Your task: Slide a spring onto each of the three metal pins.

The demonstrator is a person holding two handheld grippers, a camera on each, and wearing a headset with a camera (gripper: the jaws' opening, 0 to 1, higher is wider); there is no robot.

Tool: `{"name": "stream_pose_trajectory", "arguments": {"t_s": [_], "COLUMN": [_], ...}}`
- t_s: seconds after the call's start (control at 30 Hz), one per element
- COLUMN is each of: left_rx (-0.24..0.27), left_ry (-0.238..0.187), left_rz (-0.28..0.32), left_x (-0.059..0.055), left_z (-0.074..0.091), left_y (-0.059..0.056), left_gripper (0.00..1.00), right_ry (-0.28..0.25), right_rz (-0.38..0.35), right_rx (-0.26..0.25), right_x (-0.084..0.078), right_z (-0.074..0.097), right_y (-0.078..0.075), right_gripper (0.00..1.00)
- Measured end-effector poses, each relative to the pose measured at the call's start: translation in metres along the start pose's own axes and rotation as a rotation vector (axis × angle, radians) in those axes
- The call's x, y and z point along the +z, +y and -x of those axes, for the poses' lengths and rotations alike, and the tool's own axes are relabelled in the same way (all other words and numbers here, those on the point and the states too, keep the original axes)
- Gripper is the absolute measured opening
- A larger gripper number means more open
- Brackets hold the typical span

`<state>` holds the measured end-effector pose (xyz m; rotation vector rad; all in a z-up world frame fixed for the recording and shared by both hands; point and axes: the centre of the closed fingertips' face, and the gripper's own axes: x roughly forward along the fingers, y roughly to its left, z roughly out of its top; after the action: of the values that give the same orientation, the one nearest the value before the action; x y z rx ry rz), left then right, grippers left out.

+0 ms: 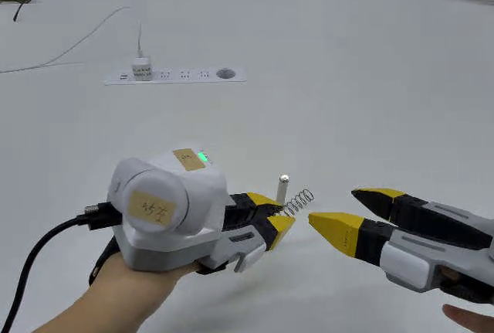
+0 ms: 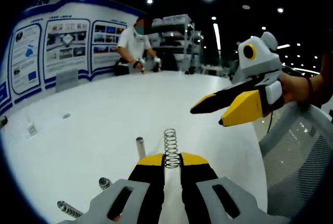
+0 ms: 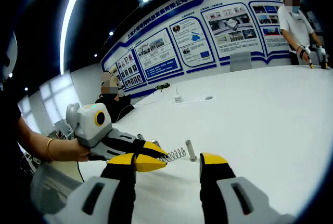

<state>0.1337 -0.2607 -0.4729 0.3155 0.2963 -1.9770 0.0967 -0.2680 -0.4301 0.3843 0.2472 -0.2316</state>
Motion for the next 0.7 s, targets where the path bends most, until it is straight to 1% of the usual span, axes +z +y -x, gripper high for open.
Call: {"name": "stream_pose_trajectory", "arguments": {"t_s": [0.07, 0.13, 0.23, 0.3, 0.4, 0.47, 0.53, 0.57, 0.63, 0.7], "left_rx": [-0.003, -0.003, -0.007, -0.009, 0.002, -0.001, -0.004, -0.005, 0.000, -0.007], "left_ry": [-0.024, -0.039, -0.081, -0.100, -0.127, -0.137, -0.168, -0.175, -0.182, -0.215], "left_rz": [0.004, 0.008, 0.028, 0.036, 0.051, 0.052, 0.061, 0.069, 0.073, 0.091], "left_x": [0.004, 0.007, 0.014, 0.016, 0.019, 0.019, 0.023, 0.023, 0.024, 0.028], "left_z": [0.004, 0.007, 0.014, 0.017, 0.023, 0.026, 0.030, 0.032, 0.035, 0.039], "left_y": [0.000, -0.001, -0.002, -0.002, -0.001, -0.002, -0.003, -0.002, -0.002, -0.002], "left_gripper": [0.10, 0.10, 0.10, 0.10, 0.10, 0.10, 0.10, 0.10, 0.10, 0.10], "right_ry": [-0.008, -0.009, -0.012, -0.017, -0.027, -0.036, -0.049, -0.049, -0.048, -0.044], "right_rz": [-0.020, -0.025, -0.031, -0.040, -0.075, -0.108, -0.157, -0.166, -0.162, -0.150], "right_rx": [0.009, 0.010, 0.019, 0.026, 0.043, 0.052, 0.061, 0.064, 0.064, 0.067], "right_x": [0.003, 0.004, 0.008, 0.009, 0.011, 0.013, 0.016, 0.016, 0.017, 0.017], "right_z": [-0.002, -0.004, -0.010, -0.012, -0.017, -0.020, -0.024, -0.026, -0.028, -0.031], "right_y": [0.002, 0.003, 0.007, 0.009, 0.014, 0.016, 0.018, 0.019, 0.020, 0.024], "right_gripper": [0.48, 0.46, 0.45, 0.44, 0.42, 0.39, 0.36, 0.35, 0.34, 0.33]}}
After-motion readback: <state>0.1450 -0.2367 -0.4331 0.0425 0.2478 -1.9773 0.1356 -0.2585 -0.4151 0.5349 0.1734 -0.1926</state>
